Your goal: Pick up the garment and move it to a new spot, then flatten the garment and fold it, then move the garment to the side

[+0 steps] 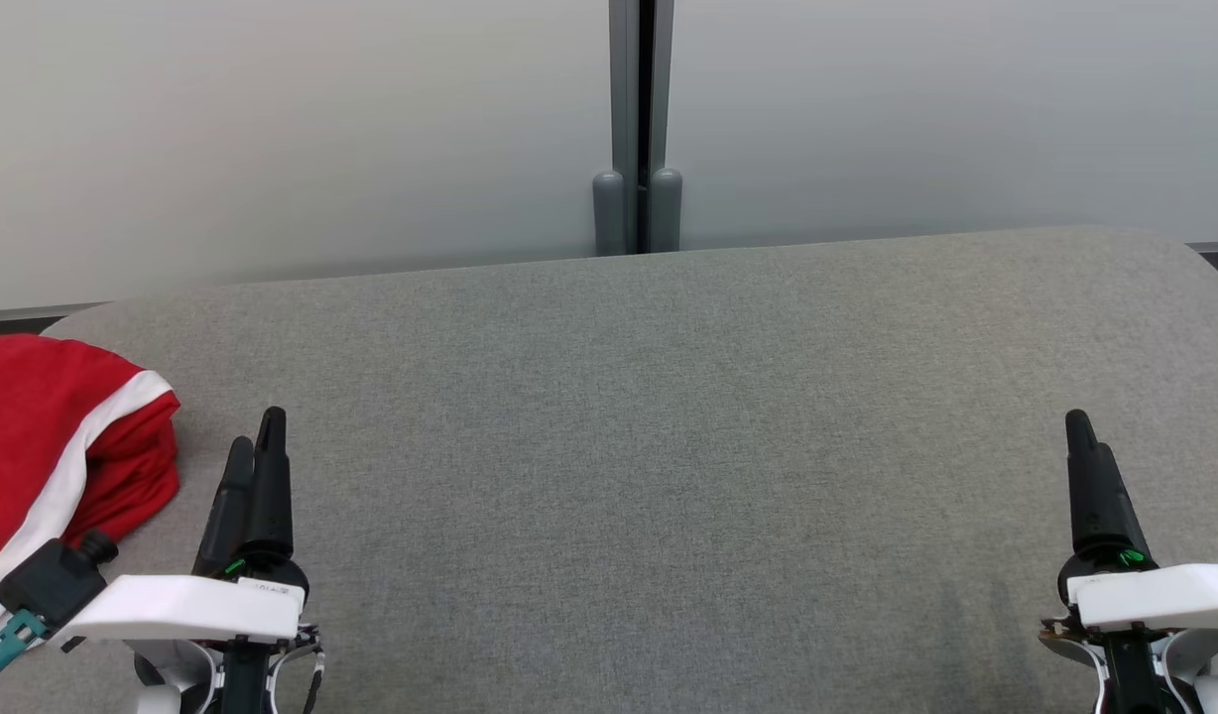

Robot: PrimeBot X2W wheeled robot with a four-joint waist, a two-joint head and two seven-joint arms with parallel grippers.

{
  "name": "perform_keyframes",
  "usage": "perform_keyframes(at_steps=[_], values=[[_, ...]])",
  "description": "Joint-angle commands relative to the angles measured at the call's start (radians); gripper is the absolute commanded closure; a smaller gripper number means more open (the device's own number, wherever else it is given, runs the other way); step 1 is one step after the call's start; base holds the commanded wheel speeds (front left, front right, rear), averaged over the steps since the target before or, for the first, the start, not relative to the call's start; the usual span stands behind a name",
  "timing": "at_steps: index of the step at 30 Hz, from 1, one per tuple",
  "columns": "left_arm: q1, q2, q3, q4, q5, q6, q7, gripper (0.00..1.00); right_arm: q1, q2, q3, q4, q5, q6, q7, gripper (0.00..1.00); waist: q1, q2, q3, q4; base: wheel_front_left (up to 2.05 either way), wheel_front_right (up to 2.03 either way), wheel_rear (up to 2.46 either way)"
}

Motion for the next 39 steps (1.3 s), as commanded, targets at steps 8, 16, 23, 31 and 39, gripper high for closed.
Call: perform_keyframes(at_steps=[8,16,23,31,39], values=[[0.002,0.017,-0.011,-0.014,0.174,0.005,-0.032,0.0,-0.014,-0.021,0.033,-0.007,-0.163,0.0,-0.024,0.0,0.0,0.0,-0.004,-0.006,0.0,0.0,0.0],[0.017,0.027,-0.017,0.006,0.306,0.012,-0.057,0.0,-0.007,-0.023,0.062,0.004,-0.3,0.0,-0.035,0.0,0.0,0.0,-0.011,-0.009,0.0,0.0,0.0],[0.025,0.033,-0.022,0.026,0.405,0.017,-0.077,0.0,0.0,-0.012,0.091,0.013,-0.398,0.0,-0.04,0.0,0.0,0.0,-0.018,-0.014,0.0,0.0,0.0],[0.037,0.035,-0.026,0.05,0.496,0.02,-0.099,0.0,0.006,-0.015,0.099,0.031,-0.489,0.0,-0.049,0.0,0.0,0.0,-0.027,-0.018,0.0,0.0,0.0],[0.044,0.032,-0.026,0.092,0.561,0.024,-0.117,0.0,0.01,-0.017,0.109,0.039,-0.562,0.0,-0.059,0.0,0.0,0.0,-0.032,-0.019,0.0,0.0,0.0]])
